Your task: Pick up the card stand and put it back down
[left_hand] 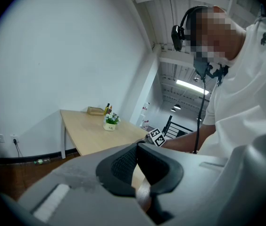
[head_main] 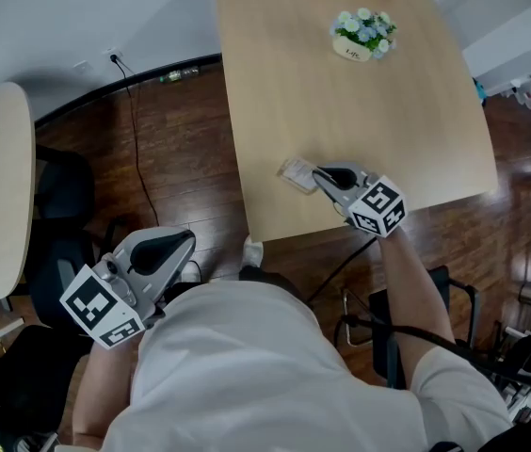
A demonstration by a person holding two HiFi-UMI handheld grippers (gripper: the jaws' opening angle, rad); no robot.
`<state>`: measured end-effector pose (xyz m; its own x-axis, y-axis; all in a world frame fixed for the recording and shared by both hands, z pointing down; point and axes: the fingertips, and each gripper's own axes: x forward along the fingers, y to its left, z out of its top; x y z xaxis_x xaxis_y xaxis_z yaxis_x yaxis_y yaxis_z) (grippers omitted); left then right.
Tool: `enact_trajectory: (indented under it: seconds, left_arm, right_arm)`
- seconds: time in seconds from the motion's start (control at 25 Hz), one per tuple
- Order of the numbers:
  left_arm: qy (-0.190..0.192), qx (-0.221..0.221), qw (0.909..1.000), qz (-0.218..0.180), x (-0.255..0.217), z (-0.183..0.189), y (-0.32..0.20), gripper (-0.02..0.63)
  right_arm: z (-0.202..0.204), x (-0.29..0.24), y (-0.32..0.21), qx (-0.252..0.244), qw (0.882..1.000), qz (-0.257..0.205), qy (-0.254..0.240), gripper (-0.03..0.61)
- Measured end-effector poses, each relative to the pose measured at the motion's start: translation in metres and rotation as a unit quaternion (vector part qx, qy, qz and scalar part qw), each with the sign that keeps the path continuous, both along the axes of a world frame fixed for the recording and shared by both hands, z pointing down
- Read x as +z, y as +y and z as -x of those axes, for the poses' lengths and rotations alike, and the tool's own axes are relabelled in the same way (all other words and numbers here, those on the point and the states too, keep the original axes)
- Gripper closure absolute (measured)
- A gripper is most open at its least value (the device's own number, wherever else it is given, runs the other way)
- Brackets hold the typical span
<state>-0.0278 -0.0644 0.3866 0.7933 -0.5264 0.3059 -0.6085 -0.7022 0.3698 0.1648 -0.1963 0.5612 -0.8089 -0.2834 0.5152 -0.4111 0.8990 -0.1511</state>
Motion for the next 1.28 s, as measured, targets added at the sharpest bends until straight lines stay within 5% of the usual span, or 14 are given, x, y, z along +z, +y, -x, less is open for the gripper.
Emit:
enact_trajectory:
  seconds: [0.4, 0.64, 0.96, 1.28]
  left_arm:
    - [0.002, 0.012, 0.9999, -0.002, -0.001, 0.002, -0.002, 0.614]
    - [0.002, 0.025, 0.9997, -0.002, 0.001, 0.010, 0.004, 0.614]
    - [0.019, 0.077, 0.9967, -0.017, -0.002, 0.024, 0.011, 0.614]
    - [0.029, 0.128, 0.9908, -0.031, -0.009, 0.075, 0.049, 0.614]
  right_arm:
    - [-0.001, 0.001, -0.002, 0.010, 1.000, -0.008, -0.005, 0.550]
    - [-0.005, -0.011, -0.008, 0.045, 0.999, -0.029, -0.004, 0.487]
    - [-0.027, -0.056, 0.002, 0.169, 0.981, -0.098, 0.018, 0.463]
    - [0.006, -0.086, 0.125, 0.280, 0.955, -0.091, 0.029, 0.446]
